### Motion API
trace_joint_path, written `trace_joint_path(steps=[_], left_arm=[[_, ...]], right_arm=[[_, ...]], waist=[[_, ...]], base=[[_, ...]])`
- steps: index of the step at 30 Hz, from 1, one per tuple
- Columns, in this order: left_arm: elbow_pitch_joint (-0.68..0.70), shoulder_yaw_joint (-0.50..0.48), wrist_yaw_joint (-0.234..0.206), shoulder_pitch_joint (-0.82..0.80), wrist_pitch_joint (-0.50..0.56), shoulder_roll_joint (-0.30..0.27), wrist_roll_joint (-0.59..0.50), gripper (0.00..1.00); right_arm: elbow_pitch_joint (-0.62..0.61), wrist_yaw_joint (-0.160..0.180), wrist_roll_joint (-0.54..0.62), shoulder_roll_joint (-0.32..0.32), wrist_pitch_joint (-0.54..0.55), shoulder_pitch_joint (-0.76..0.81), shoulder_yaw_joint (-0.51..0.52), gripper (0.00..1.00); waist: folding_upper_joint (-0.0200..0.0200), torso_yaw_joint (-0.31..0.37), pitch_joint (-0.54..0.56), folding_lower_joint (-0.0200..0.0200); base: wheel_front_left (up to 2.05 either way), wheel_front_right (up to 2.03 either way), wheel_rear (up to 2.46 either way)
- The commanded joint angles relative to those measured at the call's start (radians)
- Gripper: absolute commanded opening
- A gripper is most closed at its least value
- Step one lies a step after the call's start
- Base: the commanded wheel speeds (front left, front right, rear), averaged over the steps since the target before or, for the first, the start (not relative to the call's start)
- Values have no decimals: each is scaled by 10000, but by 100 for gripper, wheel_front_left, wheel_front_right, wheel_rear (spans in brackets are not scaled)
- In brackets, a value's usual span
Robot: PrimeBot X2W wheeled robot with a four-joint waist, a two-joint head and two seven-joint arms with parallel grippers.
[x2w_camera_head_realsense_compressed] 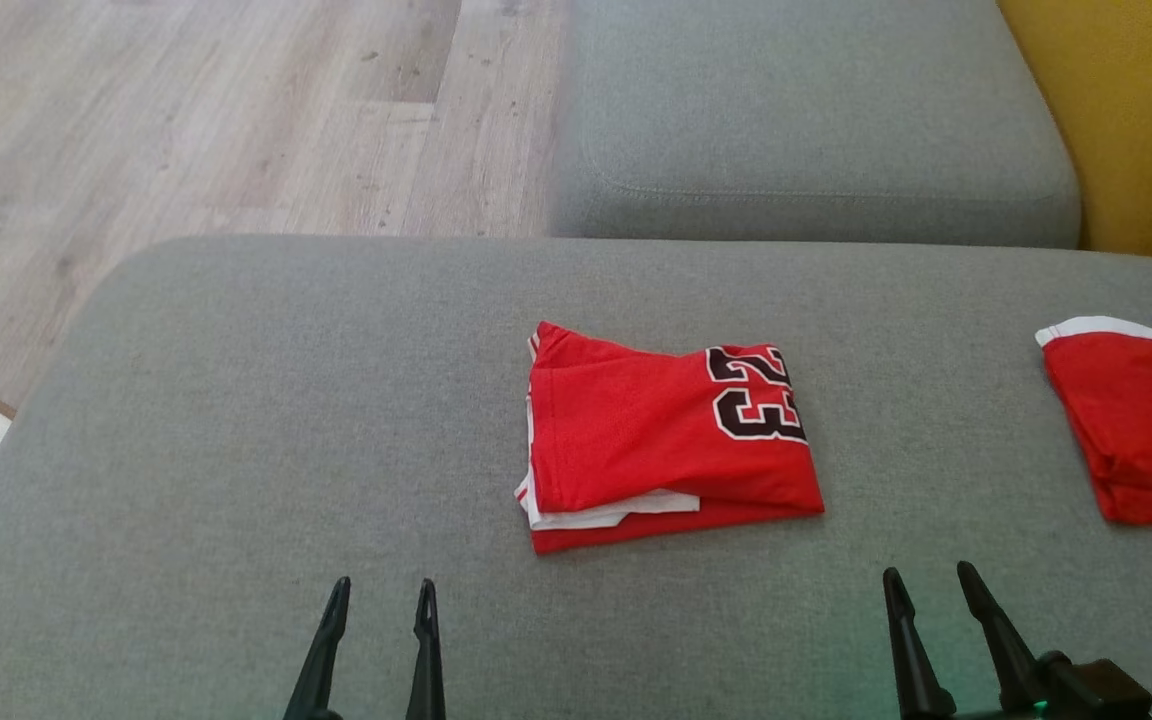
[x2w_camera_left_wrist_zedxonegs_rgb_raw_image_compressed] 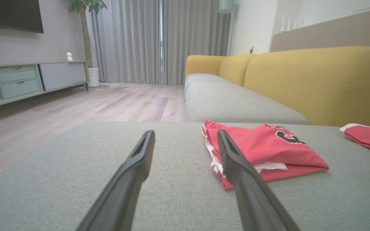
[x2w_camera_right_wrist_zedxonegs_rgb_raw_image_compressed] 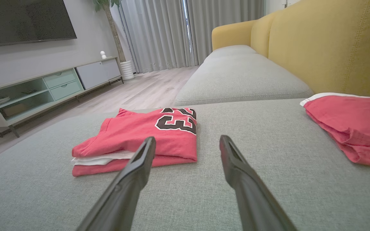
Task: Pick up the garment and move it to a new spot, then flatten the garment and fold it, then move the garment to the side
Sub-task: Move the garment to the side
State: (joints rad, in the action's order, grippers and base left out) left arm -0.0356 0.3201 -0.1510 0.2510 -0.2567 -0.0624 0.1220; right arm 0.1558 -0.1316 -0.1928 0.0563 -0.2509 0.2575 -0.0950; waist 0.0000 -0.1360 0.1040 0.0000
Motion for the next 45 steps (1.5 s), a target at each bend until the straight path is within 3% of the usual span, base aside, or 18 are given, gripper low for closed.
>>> trace_joint_path(steps=[1, 9, 15, 26, 35, 36, 37, 38, 45], left_arm=[[321, -273, -62, -403, -51, 122, -75, 100], [375, -77, -121, -547, -51, 122, -32, 100], [383, 253, -217, -812, -51, 122, 60, 100], [353, 885, -400, -1784, -51, 122, 156, 100], [260, 1198, -619, -2142, -51, 122, 323, 100], [255, 1226, -644, -2168, -51, 122, 338, 100], [240, 1255, -655, -2193, -51, 122, 348, 100], [225, 1272, -661, -2218, -51, 122, 353, 100], [320, 1082, -692, -2269, -51, 122, 322, 100]], right_arm=[[-338, 9, 76, 95, -108, -309, -200, 100], [-65, 9, -1, 235, -109, -979, -410, 100], [1122, 9, -614, 481, -84, -2401, -708, 100], [3695, 9, -2206, 1248, 2648, -5792, -937, 100], [5057, 9, -3353, 1170, 3283, -6601, -1430, 100], [5163, 9, -3554, 1125, 3257, -6670, -1512, 63], [5250, 9, -3716, 1115, 3202, -6736, -1614, 9], [5300, 9, -3844, 1129, 3112, -6797, -1727, 0], [5535, 9, -4005, 1795, 2313, -7235, -2249, 0]], waist=[[0, -6, -60, 0], [0, -91, -713, 0], [0, -295, -1424, 0], [0, -801, -2604, 0], [0, -978, -2861, 0], [0, -980, -2877, 0], [0, -981, -2886, 0], [0, -976, -2896, 0], [0, -462, -2759, 0]], base=[[0, 0, 0], [0, 0, 0], [0, 0, 0], [0, 0, 0], [0, 0, 0], [0, 0, 0], [0, 0, 0], [0, 0, 0], [0, 0, 0]])
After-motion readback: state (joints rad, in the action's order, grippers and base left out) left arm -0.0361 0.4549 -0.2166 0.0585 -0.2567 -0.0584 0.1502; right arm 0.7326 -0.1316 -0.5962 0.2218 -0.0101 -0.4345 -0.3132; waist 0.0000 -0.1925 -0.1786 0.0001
